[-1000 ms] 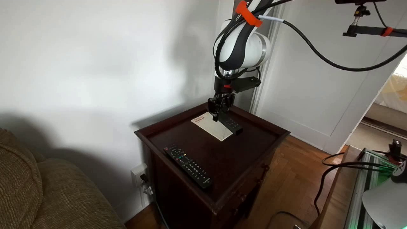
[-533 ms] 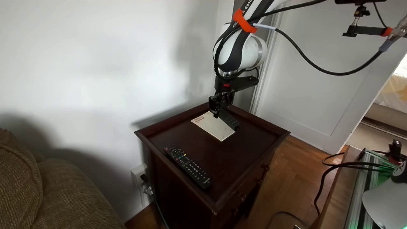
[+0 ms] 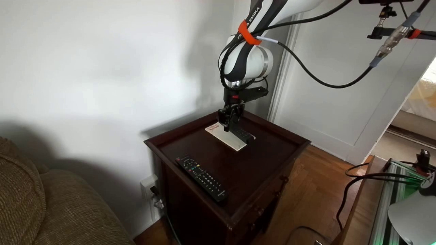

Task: Flip the white book over then put the remote control on the right on top of the book.

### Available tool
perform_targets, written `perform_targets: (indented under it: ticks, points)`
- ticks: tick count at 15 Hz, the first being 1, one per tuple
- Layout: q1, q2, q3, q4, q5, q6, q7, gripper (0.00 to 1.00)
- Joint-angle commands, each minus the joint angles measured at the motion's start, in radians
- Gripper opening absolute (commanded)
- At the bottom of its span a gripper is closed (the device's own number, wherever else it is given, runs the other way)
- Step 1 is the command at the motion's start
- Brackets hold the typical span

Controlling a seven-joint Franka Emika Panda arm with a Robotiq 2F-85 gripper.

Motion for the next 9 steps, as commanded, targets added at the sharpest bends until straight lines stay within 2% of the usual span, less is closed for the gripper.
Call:
perform_targets:
  ticks: [1,9]
  points:
    - [-0.024,0.056,0.012,0.078,0.0,-0.034,-0.023,0.26]
    - [-0.023,0.117,0.009,0.136,-0.008,-0.032,-0.017,0.26]
